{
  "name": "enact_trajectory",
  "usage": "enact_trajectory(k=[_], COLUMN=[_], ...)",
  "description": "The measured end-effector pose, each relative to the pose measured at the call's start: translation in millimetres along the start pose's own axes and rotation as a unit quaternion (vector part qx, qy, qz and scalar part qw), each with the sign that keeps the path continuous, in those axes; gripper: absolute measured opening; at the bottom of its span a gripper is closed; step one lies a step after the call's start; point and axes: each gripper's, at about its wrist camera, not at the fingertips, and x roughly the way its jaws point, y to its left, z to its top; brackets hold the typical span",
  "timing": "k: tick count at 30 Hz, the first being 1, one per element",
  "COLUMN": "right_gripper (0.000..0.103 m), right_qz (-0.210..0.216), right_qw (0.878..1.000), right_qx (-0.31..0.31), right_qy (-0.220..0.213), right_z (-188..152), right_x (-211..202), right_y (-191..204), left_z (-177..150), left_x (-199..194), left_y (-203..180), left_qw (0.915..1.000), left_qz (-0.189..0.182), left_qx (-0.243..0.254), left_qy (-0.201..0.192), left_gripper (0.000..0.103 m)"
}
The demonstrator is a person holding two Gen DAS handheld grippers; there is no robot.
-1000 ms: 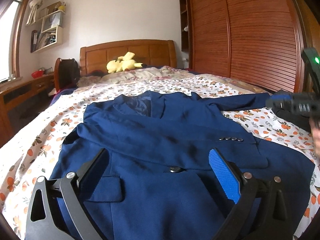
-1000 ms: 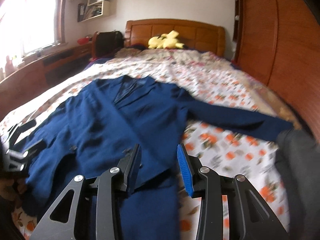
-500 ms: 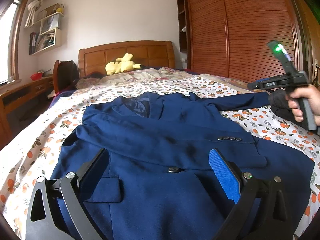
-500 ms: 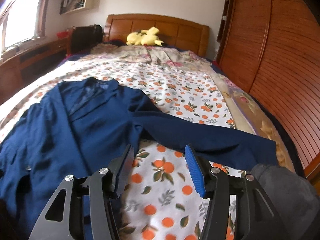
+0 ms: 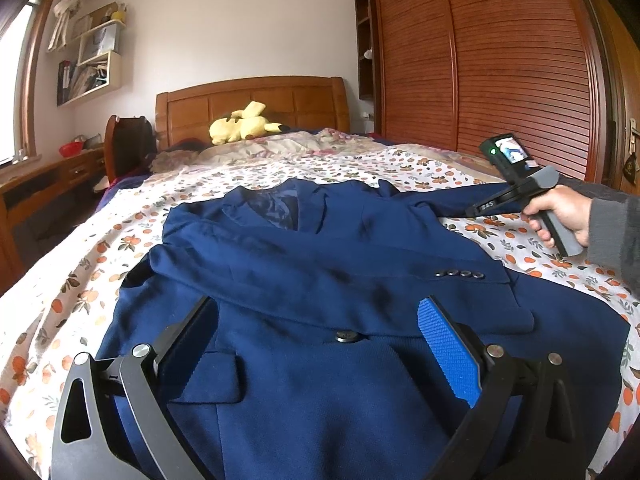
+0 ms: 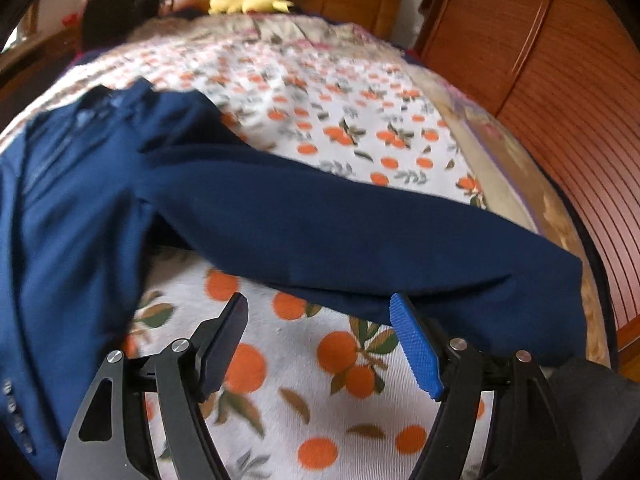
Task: Fold large clothes
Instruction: 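Close the right gripper on the sleeve cuff and lift it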
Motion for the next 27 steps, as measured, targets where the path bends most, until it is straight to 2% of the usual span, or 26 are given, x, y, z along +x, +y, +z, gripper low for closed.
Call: enact_trajectory(k=[5, 6, 8, 10, 12, 15, 19, 22, 27], right_gripper=[0.070, 0.066, 0.049, 0.017, 0.003, 0.001, 0.001, 0.001, 0.002], right_qz=[-0.027, -0.031, -0.035, -0.034, -0.043, -0.076, -0.083, -0.052, 0.043], right_qw=[1.000, 0.999, 0.999, 0.999, 0.999, 0.997, 0.993, 0.990, 0.982], right_qx=[0.000, -0.001, 0.002, 0.005, -0.006, -0.020, -0.034, -0.054, -0.107], right_qy=[0.016, 0.018, 0.021, 0.024, 0.024, -0.017, -0.080, -0.120, -0.151], right_z=[5.3, 7.0, 10.4, 14.1, 17.6, 26.8, 40.8, 48.9, 43.4], right_x=[18.4, 21.5, 27.0, 30.6, 30.8, 9.9, -30.7, -66.9, -117.4], right_y=[-2.3, -2.6, -3.9, -4.7, -0.2, 8.3, 19.4, 36.4, 85.4], left_z=[-0.8, -0.6, -0.3, -0.3, -0.3, -0.3, -0.4, -0.4, -0.8], left_x=[0.9, 1.1, 1.3, 1.4, 1.4, 1.5, 1.4, 1.7, 1.6], left_y=[1.6, 1.8, 1.7, 1.7, 1.7, 1.8, 1.8, 1.9, 2.0], left_qw=[1.0000, 1.0000, 1.0000, 1.0000, 1.0000, 1.0000, 1.0000, 1.0000, 1.0000], left_qz=[-0.002, -0.002, -0.002, -0.002, -0.002, -0.002, -0.002, -0.002, -0.002], left_qx=[-0.003, -0.003, -0.003, -0.002, -0.003, -0.003, -0.003, -0.003, -0.003], left_qy=[0.003, 0.003, 0.003, 0.003, 0.002, 0.003, 0.003, 0.003, 0.004], left_gripper=[0.100, 0.100, 0.100, 0.100, 0.100, 0.100, 0.100, 0.100, 0.100])
